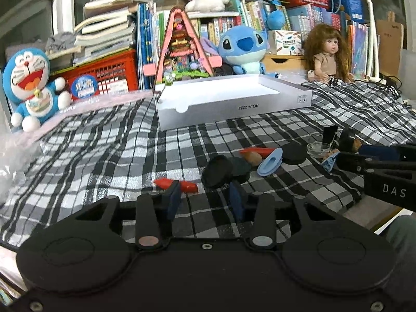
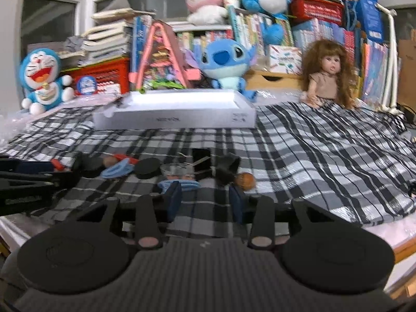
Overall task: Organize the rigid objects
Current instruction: 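Move the left tool to the red carrot toy while the right tool approaches the blue clip, then close the left tool on the red carrot while the right tool grasps the blue clip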
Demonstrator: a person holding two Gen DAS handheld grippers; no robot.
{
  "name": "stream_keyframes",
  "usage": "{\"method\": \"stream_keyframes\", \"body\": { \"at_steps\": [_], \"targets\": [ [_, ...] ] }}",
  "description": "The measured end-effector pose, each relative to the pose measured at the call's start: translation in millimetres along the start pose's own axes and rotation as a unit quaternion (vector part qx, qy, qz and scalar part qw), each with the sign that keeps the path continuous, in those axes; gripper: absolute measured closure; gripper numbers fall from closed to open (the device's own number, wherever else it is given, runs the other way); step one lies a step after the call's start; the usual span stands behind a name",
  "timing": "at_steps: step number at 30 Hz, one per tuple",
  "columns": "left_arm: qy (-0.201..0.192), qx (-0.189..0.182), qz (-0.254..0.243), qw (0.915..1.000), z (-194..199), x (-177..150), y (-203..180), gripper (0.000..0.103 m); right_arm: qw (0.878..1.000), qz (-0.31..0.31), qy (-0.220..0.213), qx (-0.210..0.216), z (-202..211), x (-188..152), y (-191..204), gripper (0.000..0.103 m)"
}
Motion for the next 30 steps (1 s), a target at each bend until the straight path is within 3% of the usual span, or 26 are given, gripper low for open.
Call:
{"method": "stream_keyframes", "body": {
  "at_steps": [2, 3, 7, 11, 18, 24, 26, 30],
  "targets": [
    [-0.013, 0.013, -0.011, 0.9998, 2.5, 0.7, 2.0, 0.057, 1.0, 0.004, -0.011, 0.008, 1.8, 1.9, 3.7, 0.052],
    [-0.02, 0.022, -0.018, 0.9994, 3.4, 1.4, 3.4, 0.055, 1.0, 0.008, -0.013, 0.009, 1.5, 2.6, 5.7, 0.043],
    [-0.036, 0.054, -0.039, 0.9971, 3.3, 3.4, 9.9, 0.044, 1.0, 0.012, -0.009, 0.008, -4.0, 2.2, 9.7, 0.04],
    [-0.041, 0.054, -0.06, 0.9959, -2.9, 2.8, 15.3, 0.035, 0.999, 0.028, -0.007, 0.015, -9.3, -0.3, 12.4, 0.033],
    [-0.025, 0.024, -0.046, 0.9983, -21.7, -1.8, 25.5, 0.038, 0.998, 0.052, -0.008, 0.021, -14.8, -0.4, 12.8, 0.032],
    [-0.018, -0.009, -0.029, 0.9994, -21.8, -3.3, 30.6, 0.052, 0.998, 0.054, -0.002, 0.037, -14.9, -4.5, 14.0, 0.034],
    [-0.018, -0.018, -0.024, 0.9994, -20.1, -4.5, 29.8, 0.061, 0.998, 0.052, 0.0, 0.041, -14.6, -4.7, 13.7, 0.04],
    [-0.02, -0.009, -0.028, 0.9994, -16.3, -4.0, 25.1, 0.062, 0.998, 0.048, 0.002, 0.043, -13.6, -3.6, 15.1, 0.06]
  ]
}}
Point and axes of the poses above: each gripper's, at about its wrist camera, not at the fingertips, and z roughly against the way its jaws point, y to its left, x to its top, the point moved 7 cm from there along -z, roughly the way its jaws point, and after that the axes turned 7 degrees about -y, right-handed, at the moved point
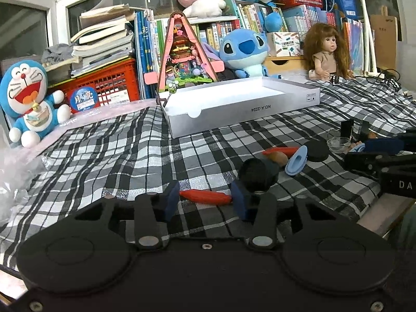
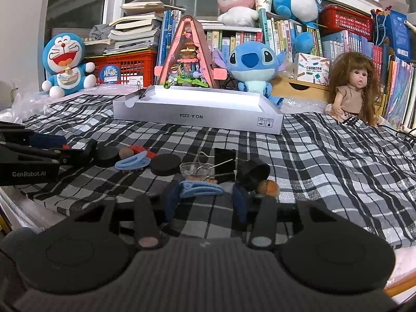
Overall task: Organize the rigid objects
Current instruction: 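Close the left tool on the red carrot while the right tool grasps the blue clip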
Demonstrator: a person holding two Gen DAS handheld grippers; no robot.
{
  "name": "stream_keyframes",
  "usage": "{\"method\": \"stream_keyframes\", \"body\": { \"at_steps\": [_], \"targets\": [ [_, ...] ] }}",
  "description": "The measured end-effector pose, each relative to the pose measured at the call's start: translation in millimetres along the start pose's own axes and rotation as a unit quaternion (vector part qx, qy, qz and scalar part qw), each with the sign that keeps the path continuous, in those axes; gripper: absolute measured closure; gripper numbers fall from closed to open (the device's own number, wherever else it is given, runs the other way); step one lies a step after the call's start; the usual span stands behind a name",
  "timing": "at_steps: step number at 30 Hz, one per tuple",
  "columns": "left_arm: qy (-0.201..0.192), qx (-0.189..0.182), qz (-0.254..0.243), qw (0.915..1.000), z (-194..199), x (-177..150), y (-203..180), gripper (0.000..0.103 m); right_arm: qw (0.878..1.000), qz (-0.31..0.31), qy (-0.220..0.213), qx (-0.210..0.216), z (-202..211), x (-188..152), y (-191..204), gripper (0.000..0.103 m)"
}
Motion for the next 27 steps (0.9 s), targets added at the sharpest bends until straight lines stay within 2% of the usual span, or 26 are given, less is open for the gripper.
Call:
{"method": "stream_keyframes", "body": {
  "at_steps": [9, 14, 27],
  "targets": [
    [0.008, 0.018, 0.023, 0.9995, 10.4, 10.3, -5.1, 0.062, 1.0, -0.03, 0.005, -0.004, 4.2, 7.2, -5.1, 0.06],
    [0.028, 0.03, 0.054, 0.9977, 7.2, 22.6, -0.1, 0.062, 0.999, -0.052, 0.01, -0.002, 7.3, 17.2, -11.1, 0.06],
    [0.049, 0.024, 0.092, 0.9942, -14.7, 54.5, 10.1, 0.062, 0.994, -0.104, 0.034, 0.006, -6.5, 40.6, -33.0, 0.06]
  ]
}}
Point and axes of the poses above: each gripper's, at about its wrist camera, not at the fingertips, and z roughly against the way its jaws point, y to its left, x to its top, the point moved 7 cm from there along -z, roughly the way its jaws point, and after that the axes turned 7 degrees about -y, right-handed, at the moved point
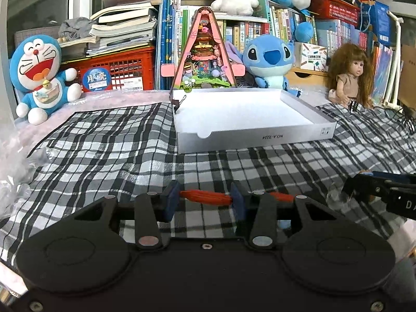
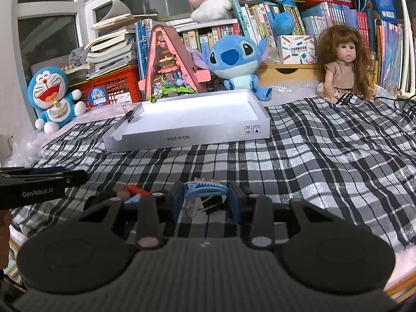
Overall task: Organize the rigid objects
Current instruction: 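Close the left tool on the red carrot while the right tool grasps the blue clip, then carry the red carrot and blue clip with both tools into the white tray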
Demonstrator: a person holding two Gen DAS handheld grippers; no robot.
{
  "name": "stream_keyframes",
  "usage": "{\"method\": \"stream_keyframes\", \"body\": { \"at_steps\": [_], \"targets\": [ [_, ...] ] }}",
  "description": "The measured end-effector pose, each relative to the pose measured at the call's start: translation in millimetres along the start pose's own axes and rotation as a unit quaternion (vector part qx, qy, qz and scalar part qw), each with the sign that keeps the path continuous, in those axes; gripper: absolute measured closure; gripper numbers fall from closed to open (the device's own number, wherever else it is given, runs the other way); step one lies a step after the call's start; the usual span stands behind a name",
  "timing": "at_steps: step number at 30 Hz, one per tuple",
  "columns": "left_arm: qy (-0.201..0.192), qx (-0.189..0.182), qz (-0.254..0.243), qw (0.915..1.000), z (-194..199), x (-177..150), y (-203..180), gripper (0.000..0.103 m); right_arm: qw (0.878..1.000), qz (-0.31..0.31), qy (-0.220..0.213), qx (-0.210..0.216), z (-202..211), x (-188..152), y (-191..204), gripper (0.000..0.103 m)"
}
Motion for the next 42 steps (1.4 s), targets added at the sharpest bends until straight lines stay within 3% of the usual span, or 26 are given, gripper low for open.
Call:
{"method": "stream_keyframes", "body": {
  "at_steps": [23, 33, 42],
  "targets": [
    [0.03, -0.04, 0.01, 0.9987, -33.9, 74.2, -22.9, 0.062, 0.999, -0.031, 0.029, 0.034, -33.7, 74.4, -11.9, 0.06],
    [0.069, -0.044, 0.027, 0.9963, -79.3, 107.3, -24.7, 0.062, 0.995, -0.052, 0.073, 0.047, -72.2, 112.9, -17.2, 0.06],
    [0.123, -0.032, 0.053, 0.9904, -137.6, 103.5, -25.3, 0.062, 0.988, -0.06, 0.141, 0.035, -125.4, 117.1, -15.5, 0.06]
  ]
}}
Point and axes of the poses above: each gripper's, at about its wrist camera, not at the fingertips, and z roughly against the way its jaws point, y to its left, x to its top, the point moved 7 cm from there along -z, roughly the way its jaws point, and after that the axes turned 7 degrees about -y, right-handed, at the moved point
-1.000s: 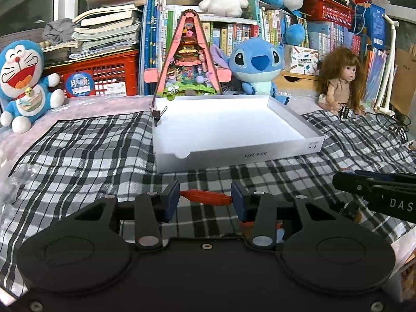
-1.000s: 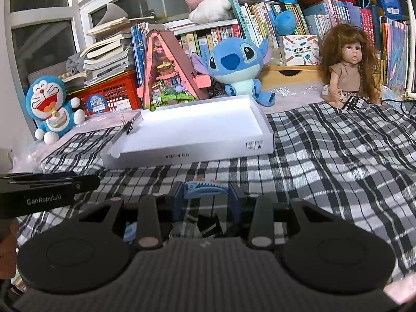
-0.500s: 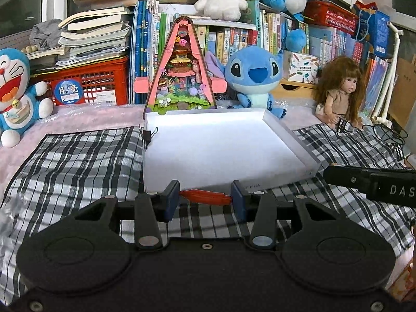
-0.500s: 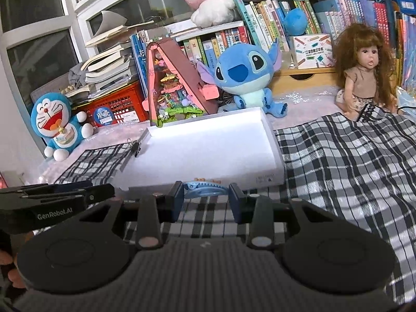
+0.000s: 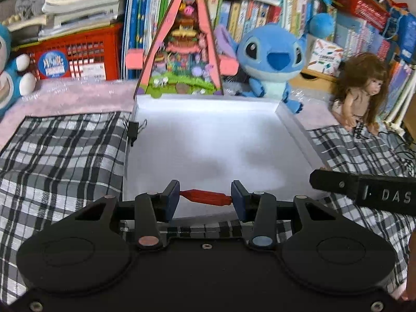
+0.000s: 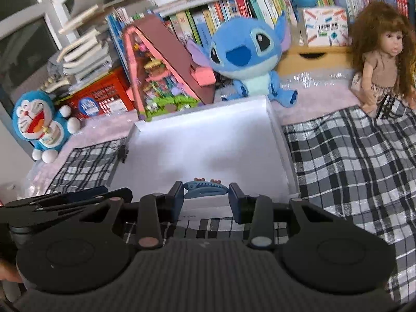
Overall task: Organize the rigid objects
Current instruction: 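Carry the red carrot and blue clip with both tools into the white tray, then open both tools to drop the carrot and clip inside the tray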
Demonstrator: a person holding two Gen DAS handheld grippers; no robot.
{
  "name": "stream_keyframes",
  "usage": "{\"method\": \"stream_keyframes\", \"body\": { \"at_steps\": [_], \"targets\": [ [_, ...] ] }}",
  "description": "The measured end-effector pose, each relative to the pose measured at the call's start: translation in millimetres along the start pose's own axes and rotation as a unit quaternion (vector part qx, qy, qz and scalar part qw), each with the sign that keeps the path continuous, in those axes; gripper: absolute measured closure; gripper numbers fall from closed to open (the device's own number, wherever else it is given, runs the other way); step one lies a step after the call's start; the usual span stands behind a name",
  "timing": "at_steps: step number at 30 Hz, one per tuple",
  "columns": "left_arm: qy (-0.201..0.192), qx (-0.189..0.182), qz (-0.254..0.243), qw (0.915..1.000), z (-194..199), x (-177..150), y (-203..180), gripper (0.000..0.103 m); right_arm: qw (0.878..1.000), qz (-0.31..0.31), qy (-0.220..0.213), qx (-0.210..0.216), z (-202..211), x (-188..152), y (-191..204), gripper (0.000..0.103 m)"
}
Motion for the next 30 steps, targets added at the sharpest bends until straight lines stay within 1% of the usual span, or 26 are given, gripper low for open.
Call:
{"method": "stream_keyframes", "body": {
  "at_steps": [4, 9, 13, 18, 24, 30],
  "targets": [
    [0.007, 0.017, -0.002, 0.9998, -19.4, -4.9, 1.6, 0.062, 1.0, 0.001, 0.026, -0.009, -22.8, -7.7, -0.3, 0.06],
    [0.019, 0.031, -0.001, 0.9993, -39.2, -10.3, 5.4, 0.062, 0.999, 0.007, 0.047, -0.025, -48.6, -18.1, -1.4, 0.061],
    [0.025, 0.041, -0.002, 0.9988, -51.2, -13.9, 7.4, 0.062, 0.998, 0.019, 0.049, -0.038, -62.5, -20.6, -2.2, 0.061],
    [0.033, 0.049, -0.002, 0.9982, -62.9, -16.5, 10.8, 0.062, 0.997, 0.021, 0.06, -0.042, -74.0, -21.0, -1.5, 0.061],
    [0.036, 0.053, -0.006, 0.998, -70.3, -21.5, 11.6, 0.062, 0.996, 0.025, 0.064, -0.053, -84.7, -23.4, -1.6, 0.061],
    [0.03, 0.054, -0.016, 0.9979, -71.8, -22.3, 10.6, 0.062, 0.995, 0.033, 0.07, -0.057, -91.4, -23.4, -0.3, 0.061]
  ]
}}
Point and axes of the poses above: each gripper's, at about its wrist camera, not at the fingertips, and z roughly against the way its jaws point, y to its left, x to its top, the point moved 7 cm from there along -z, roughly the way its jaws point, and after that the axes turned 7 degrees about -y, right-handed, at the moved point
